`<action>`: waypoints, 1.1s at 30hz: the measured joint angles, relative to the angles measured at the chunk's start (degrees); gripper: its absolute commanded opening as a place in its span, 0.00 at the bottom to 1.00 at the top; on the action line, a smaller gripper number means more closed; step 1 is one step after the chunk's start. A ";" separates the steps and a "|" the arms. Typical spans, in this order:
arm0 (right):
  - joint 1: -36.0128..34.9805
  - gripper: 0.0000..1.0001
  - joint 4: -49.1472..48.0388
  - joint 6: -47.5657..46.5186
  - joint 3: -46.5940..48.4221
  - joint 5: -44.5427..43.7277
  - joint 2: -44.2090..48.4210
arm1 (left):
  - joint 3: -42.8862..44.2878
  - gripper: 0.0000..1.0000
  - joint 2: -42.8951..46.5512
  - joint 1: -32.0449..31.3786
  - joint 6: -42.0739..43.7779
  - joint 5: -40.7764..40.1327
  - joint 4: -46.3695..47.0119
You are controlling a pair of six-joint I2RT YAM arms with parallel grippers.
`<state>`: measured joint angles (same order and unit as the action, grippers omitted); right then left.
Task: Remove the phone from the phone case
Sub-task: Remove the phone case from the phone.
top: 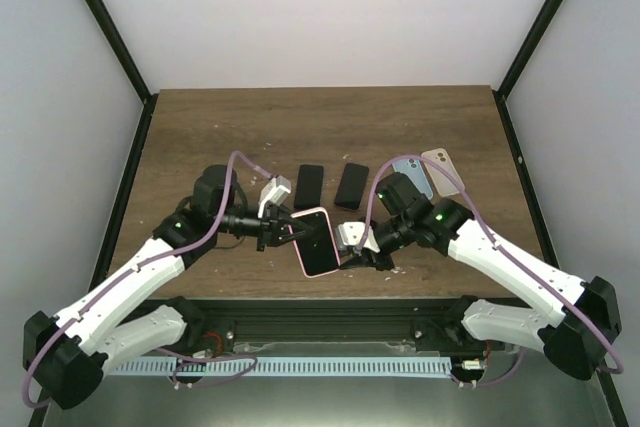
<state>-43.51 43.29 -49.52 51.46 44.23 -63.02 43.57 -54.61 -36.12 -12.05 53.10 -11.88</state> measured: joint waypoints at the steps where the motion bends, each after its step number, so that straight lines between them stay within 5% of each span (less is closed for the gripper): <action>1: -0.04 0.22 -0.04 -0.13 -0.13 -0.13 0.00 | 0.00 0.00 -0.22 0.07 0.00 0.17 0.04; 29: -0.33 0.15 -6.43 -1.81 -3.23 -6.73 -1.42 | 0.00 0.00 -4.52 2.12 -2.34 4.50 1.51; 32: -0.35 0.19 -7.98 -0.28 -3.69 -7.26 -1.81 | -0.04 0.00 -4.52 2.23 -2.32 3.80 1.31; 33: -0.31 0.28 -8.50 0.57 -3.78 -7.39 -1.99 | -0.09 0.00 -4.52 2.32 -2.32 3.56 1.27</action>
<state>-43.81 34.79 -48.95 47.68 36.84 -65.01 43.48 -59.13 -33.80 -14.37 56.66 -10.61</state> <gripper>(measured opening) 0.160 0.095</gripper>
